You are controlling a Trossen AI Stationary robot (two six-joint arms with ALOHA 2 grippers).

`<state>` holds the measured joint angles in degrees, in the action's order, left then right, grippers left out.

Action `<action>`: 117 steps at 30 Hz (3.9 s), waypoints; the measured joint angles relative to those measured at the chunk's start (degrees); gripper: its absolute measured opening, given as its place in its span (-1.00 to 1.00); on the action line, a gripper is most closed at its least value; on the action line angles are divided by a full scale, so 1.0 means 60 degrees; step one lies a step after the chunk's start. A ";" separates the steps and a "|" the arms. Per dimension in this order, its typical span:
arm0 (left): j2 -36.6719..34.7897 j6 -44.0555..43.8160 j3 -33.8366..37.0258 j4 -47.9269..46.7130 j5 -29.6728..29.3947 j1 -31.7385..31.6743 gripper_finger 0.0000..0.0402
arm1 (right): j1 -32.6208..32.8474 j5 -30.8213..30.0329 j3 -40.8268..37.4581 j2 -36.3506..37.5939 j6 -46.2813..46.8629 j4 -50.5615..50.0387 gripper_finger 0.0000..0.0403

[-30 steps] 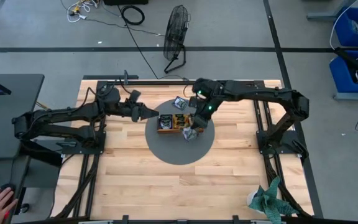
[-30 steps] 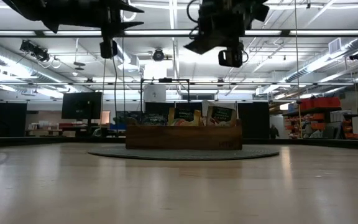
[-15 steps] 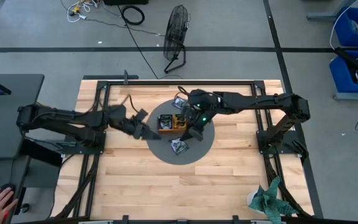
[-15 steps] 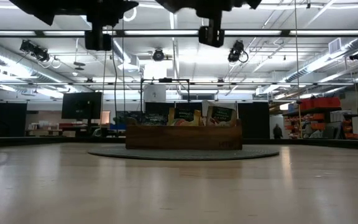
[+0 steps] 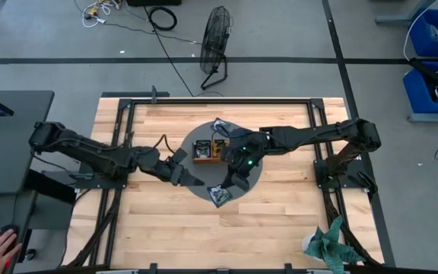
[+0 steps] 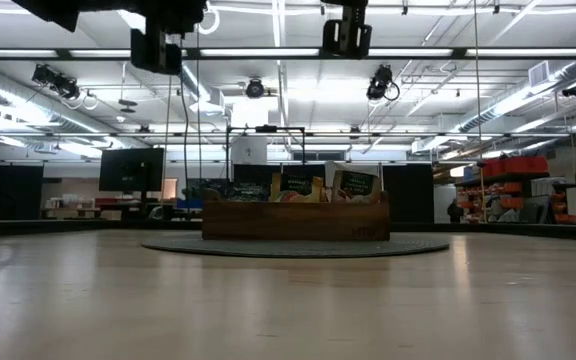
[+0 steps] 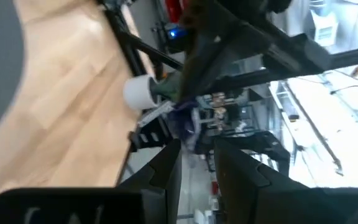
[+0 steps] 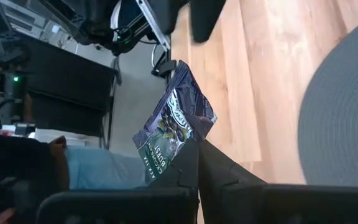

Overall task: Pick & Place Tea
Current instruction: Put the violet tea bag into the left section of the wooden organizer

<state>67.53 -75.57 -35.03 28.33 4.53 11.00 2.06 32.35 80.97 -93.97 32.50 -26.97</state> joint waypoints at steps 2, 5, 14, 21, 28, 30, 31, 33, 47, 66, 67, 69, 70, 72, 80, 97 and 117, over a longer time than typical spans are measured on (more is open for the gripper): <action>0.0246 -0.0108 -0.0006 0.0315 -0.0008 0.0111 -0.51 | 0.0070 -0.0104 0.0000 0.0000 -0.0012 0.0114 -1.00; 0.0575 -0.0345 0.0000 0.0318 -0.0038 0.0272 -0.51 | 0.0110 -0.0132 0.0000 0.0000 0.0009 0.0213 -1.00; 0.1065 -0.0547 0.0000 0.1211 -0.0129 0.0362 -0.51 | 0.0110 -0.0246 0.0000 -0.0004 -0.0034 0.0031 -1.00; 0.1063 -0.0511 0.0000 0.1182 0.0273 0.0362 -0.51 | 0.0106 -0.0309 0.0000 -0.0004 -0.0178 -0.0064 -1.00; 0.1063 -0.0245 0.0000 0.1186 0.0179 0.0325 -0.51 | 0.0099 -0.0275 0.0000 -0.0004 -0.0205 0.0207 -1.00; 0.1063 -0.0167 0.0000 0.1184 0.0179 0.0325 -0.53 | 0.0102 -0.0279 0.0004 -0.0070 -0.0188 0.0326 -1.00; 0.1063 -0.0079 0.0000 0.1190 0.0179 0.0325 -0.55 | 0.0102 -0.0265 0.0004 -0.0089 -0.0157 0.0320 -1.00; 0.1063 0.0017 0.0000 0.1271 0.0182 0.0325 -0.64 | 0.0102 -0.0230 0.0004 -0.0122 -0.0152 0.0400 -1.00; 0.1054 0.0488 0.0000 0.1427 0.0070 0.0476 -0.99 | -0.0069 -0.0072 0.0011 0.0014 -0.0256 0.0488 -0.81; 0.0972 0.3762 0.0007 0.4164 -0.4225 0.0141 -1.00 | 0.0515 -0.6012 0.0011 0.2981 -0.0877 0.0041 -0.38; 0.0972 0.4130 0.0007 0.4473 -0.4397 0.0099 -1.00 | 0.0574 -0.6283 0.0011 0.3043 -0.0911 0.0057 -0.38; 0.0972 0.4857 0.0007 0.5026 -0.4798 0.0044 -1.00 | 0.0684 -0.6736 0.0011 0.3110 -0.0983 0.0111 -0.37; 0.0972 0.5217 0.0007 0.5331 -0.5000 0.0012 -1.00 | 0.0722 -0.6921 0.0011 0.3118 -0.1001 0.0118 -0.37; 0.0972 0.5908 0.0004 0.5877 -0.5257 -0.0065 -1.00 | 0.0757 -0.7074 0.0007 0.3118 -0.1061 0.0118 -0.38; 0.0972 0.8057 0.0004 0.7322 -0.5321 -0.0210 -1.00 | 0.0758 -0.7619 -0.0007 0.2992 -0.1364 0.1073 -0.38; 0.0972 0.9966 -0.0597 0.7415 -0.5227 -0.0261 -1.00 | 0.0754 -0.7723 -0.0007 0.1960 -0.2025 0.3742 -0.38; 0.0972 0.9879 -0.0605 0.7510 -0.5187 -0.0236 -1.00 | 0.0526 -0.7814 -0.0007 0.1960 -0.2104 0.4072 -0.71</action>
<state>73.36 -16.29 -38.65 73.38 -26.59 9.58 5.22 -14.54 80.93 -82.21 19.87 -2.54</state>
